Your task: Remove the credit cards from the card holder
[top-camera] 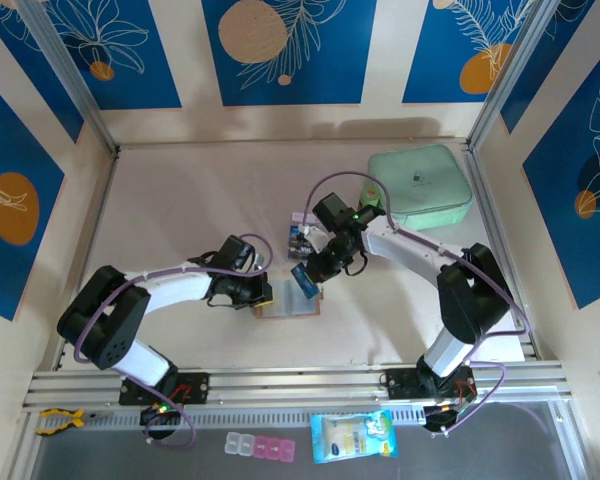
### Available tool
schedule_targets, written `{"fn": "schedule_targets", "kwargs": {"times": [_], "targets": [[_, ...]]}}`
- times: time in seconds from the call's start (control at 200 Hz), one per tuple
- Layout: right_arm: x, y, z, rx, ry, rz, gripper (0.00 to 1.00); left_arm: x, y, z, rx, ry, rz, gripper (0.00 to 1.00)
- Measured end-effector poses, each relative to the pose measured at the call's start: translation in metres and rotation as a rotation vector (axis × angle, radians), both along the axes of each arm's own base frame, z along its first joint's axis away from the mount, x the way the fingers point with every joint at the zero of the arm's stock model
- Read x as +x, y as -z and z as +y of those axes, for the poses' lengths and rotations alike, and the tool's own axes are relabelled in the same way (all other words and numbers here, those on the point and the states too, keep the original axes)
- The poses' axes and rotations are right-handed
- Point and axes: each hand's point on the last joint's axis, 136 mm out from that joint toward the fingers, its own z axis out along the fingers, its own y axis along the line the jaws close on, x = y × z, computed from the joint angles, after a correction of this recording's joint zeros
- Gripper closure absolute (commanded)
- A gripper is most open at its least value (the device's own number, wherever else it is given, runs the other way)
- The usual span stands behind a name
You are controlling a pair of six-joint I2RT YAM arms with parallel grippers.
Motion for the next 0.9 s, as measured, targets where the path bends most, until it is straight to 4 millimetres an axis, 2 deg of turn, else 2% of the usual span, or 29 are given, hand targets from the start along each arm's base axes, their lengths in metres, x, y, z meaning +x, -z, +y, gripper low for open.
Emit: {"fn": "schedule_targets", "kwargs": {"times": [0.225,0.475,0.715,0.9], "targets": [[-0.004,0.000,-0.011,-0.071,-0.262,-0.085,1.00,0.001,-0.002,-0.001,-0.004,0.000,-0.007,0.94],[0.011,-0.013,-0.018,-0.112,-0.445,-0.211,1.00,0.004,-0.015,-0.002,-0.025,-0.004,-0.047,0.93],[0.060,-0.035,-0.028,-0.112,-0.454,-0.316,1.00,0.007,-0.029,-0.001,-0.041,-0.011,-0.088,0.92],[0.102,-0.044,-0.031,-0.114,-0.443,-0.371,1.00,0.007,-0.033,0.002,-0.035,-0.018,-0.099,0.92]]}}
